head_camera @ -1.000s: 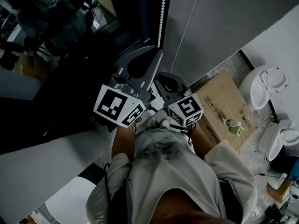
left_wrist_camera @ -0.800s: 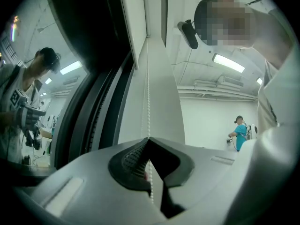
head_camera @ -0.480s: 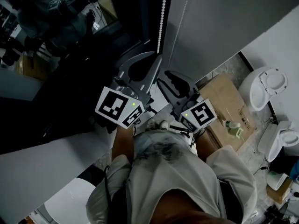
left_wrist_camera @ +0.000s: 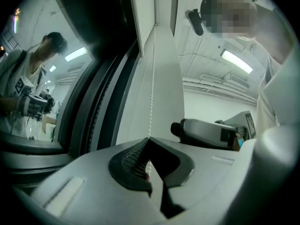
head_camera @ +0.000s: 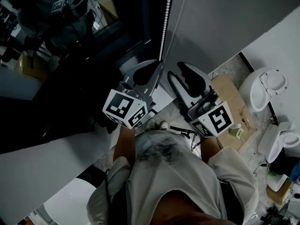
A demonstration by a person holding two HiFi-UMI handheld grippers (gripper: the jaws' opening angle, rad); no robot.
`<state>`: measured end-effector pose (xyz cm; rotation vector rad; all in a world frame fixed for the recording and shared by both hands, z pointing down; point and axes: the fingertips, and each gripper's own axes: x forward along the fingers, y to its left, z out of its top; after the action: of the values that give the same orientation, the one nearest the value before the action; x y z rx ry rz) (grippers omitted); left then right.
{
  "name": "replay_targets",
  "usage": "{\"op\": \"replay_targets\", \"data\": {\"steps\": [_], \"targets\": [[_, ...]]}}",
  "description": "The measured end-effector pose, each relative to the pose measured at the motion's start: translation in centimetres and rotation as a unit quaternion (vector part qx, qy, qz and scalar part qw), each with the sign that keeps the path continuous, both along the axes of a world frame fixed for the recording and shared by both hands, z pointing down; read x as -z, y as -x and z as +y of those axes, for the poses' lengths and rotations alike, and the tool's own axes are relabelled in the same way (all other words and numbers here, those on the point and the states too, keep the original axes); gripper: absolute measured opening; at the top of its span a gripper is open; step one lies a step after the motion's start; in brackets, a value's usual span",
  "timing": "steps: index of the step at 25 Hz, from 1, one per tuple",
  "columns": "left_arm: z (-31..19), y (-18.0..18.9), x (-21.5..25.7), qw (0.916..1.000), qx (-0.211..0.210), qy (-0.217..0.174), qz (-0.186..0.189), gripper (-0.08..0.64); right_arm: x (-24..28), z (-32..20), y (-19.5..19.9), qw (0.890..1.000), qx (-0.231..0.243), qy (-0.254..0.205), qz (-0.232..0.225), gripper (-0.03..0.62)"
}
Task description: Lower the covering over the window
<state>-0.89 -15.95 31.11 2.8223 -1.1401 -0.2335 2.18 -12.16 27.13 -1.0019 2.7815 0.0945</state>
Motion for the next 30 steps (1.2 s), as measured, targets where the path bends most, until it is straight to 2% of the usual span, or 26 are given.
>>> {"op": "replay_targets", "data": {"steps": [6,9,13,17,22,27,30], "targets": [[0.6,-0.4,-1.4,0.9998,-0.007,0.018,0.002,0.008,3.4,0.0,-0.1,0.999,0.000,-0.028,-0.030,0.146],[0.7,-0.5,-1.9,0.9997,-0.010,0.024,-0.002,0.008,3.9,-0.3,-0.5,0.999,-0.008,-0.044,-0.017,0.146],[1.0,-0.9,-3.7,0.9989,-0.014,0.044,-0.007,0.008,5.9,-0.5,-0.2,0.997,-0.004,-0.061,-0.036,0.146],[1.2,-1.5,-5.7,0.9976,-0.020,0.065,-0.015,0.008,6.4,-1.0,0.2,0.997,-0.006,-0.074,-0.026,0.146],[1.9,-2.2,-8.3,0.9951,-0.028,0.092,-0.022,0.008,6.3,-1.2,1.1,0.997,0.002,-0.073,-0.019,0.144],[2.2,-2.3,-8.7,0.9948,-0.032,0.094,-0.022,0.008,6.4,-1.5,2.0,0.997,0.008,-0.068,-0.027,0.139],[2.3,-2.3,-8.7,0.9947,-0.034,0.094,-0.022,0.008,5.6,-2.2,2.3,0.998,-0.004,-0.064,-0.007,0.083]]}}
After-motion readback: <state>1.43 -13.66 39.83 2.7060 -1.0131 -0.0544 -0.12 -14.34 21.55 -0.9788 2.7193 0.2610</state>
